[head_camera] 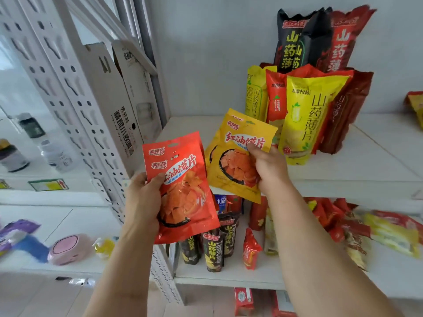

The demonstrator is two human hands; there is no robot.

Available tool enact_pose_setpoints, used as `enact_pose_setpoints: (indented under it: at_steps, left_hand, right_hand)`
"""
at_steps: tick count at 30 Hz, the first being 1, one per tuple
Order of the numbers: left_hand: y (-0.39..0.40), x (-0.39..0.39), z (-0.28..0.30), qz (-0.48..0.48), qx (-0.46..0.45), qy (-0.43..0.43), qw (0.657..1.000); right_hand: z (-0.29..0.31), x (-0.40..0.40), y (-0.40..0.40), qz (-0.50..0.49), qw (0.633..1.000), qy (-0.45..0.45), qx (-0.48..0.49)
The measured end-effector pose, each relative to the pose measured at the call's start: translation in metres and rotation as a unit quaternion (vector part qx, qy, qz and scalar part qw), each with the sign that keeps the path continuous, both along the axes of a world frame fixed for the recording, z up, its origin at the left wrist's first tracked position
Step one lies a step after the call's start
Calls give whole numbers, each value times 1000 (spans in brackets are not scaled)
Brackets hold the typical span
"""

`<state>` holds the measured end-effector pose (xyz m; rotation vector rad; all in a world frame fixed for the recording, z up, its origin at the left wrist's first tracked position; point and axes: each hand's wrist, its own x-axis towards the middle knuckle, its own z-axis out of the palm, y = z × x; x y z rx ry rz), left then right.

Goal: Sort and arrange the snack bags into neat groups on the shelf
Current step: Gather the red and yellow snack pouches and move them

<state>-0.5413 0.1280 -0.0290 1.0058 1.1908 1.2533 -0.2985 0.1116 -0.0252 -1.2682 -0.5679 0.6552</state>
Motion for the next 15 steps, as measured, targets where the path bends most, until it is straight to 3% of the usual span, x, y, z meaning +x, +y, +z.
enact_pose_setpoints:
  at_steps: [8, 15]
  left_hand:
    - [-66, 19, -16, -164, 0, -33, 986]
    - [-136, 88, -20, -305, -5, -14, 952]
  right_hand:
    - [-11, 11, -103, -102, 993, -28, -47]
    - [-11, 63, -201, -180, 980, -38, -73]
